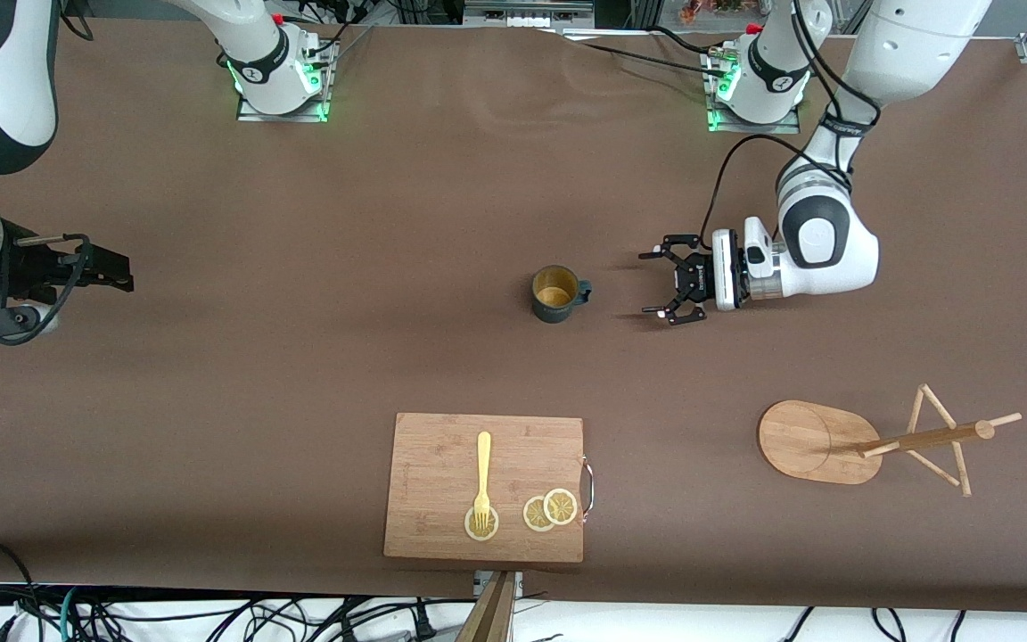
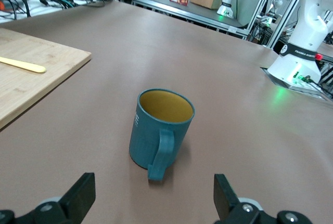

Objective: Pass cup and hang on rack
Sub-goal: 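Set the mug down, open the right gripper and withdraw it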

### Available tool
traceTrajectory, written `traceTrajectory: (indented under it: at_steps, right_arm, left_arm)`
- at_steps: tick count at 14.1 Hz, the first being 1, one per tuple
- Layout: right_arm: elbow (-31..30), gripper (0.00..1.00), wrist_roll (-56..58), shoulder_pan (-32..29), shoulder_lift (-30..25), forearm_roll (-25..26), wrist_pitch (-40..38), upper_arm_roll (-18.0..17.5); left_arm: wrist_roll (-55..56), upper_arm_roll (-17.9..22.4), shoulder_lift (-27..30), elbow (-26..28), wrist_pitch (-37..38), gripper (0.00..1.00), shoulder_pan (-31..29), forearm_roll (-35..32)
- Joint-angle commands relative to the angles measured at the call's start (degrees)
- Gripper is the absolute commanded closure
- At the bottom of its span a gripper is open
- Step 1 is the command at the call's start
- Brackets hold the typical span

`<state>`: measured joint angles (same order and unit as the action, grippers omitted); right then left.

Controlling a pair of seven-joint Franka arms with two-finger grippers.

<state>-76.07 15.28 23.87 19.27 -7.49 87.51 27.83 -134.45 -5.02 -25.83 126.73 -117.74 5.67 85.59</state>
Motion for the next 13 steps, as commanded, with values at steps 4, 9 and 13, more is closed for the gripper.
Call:
traceTrajectory:
  at_steps: [4,9,13]
  right_arm:
    - [-12.57,0.00,0.54,-18.30,-11.68,7.56,0.03,-20.42]
    - [-25.26,0.00,-6.05,-20.70,-20.23,10.13,7.76,-24.93]
    - [-22.46,0.00,-6.23,-24.82,-20.32,8.03,8.29,-25.54]
  left_arm:
    - [-19.16,0.27,-6.24,0.80,-0.57,0.00,2.94,13.70]
    - [-29.11,-1.22,-10.20,0.62,-0.39,0.00,5.84,24.78]
    - [-32.72,-2.19,-11.09,0.27,-0.39,0.00,6.46,27.87]
